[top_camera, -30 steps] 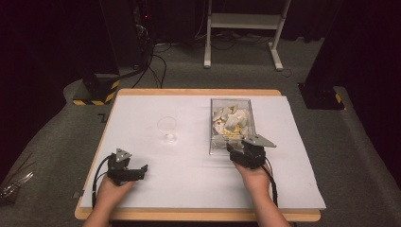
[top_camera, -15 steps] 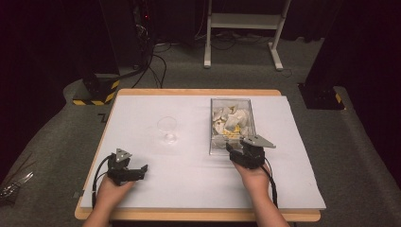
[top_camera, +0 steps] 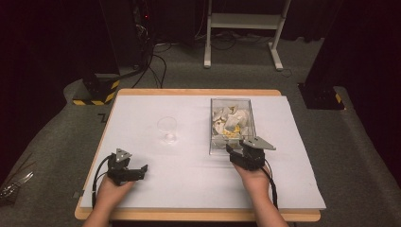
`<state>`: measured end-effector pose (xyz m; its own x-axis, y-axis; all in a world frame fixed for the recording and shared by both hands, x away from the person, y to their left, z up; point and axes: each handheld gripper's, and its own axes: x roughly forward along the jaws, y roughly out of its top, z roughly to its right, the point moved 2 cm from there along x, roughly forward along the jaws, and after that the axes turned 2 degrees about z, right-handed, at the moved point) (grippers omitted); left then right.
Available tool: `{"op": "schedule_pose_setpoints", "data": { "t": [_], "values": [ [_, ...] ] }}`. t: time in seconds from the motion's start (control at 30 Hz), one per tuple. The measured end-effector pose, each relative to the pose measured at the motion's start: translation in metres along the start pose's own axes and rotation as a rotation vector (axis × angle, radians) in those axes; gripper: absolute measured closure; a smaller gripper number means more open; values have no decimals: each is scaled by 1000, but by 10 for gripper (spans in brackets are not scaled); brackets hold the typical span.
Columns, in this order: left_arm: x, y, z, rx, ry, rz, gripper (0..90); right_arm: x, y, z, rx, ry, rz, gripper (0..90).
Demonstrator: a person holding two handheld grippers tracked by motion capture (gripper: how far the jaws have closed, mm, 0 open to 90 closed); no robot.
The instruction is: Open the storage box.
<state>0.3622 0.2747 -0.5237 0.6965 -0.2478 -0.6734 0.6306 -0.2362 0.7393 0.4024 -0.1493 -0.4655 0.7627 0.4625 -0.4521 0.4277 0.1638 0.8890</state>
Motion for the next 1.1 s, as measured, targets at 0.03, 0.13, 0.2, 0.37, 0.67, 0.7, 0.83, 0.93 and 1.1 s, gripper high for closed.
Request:
{"op": "schedule_pose_setpoints", "data": {
  "t": [0.03,0.13,0.2,0.37,0.67,0.7,0.83,0.93,1.1],
  "values": [
    [0,0,0,-1,0,0,59,0,0,0,1,-2,1,401],
    [0,0,0,2,1,0,59,-2,-1,-1,2,3,3,403],
    [0,0,0,1,0,0,59,-3,-2,-1,6,4,5,405],
    [0,0,0,0,0,0,59,-7,-4,-2,9,5,13,408],
    [0,0,0,1,0,0,59,-11,-8,-5,6,-2,19,398],
    [0,0,0,1,0,0,59,-12,-8,-5,5,-3,20,398],
    [0,0,0,0,0,0,59,-15,-10,-7,6,-2,24,395],
    [0,0,0,0,0,0,59,-16,-11,-7,5,-2,24,390],
    [0,0,0,-2,0,0,59,-19,-13,-8,5,-4,29,387]
  ]
}}
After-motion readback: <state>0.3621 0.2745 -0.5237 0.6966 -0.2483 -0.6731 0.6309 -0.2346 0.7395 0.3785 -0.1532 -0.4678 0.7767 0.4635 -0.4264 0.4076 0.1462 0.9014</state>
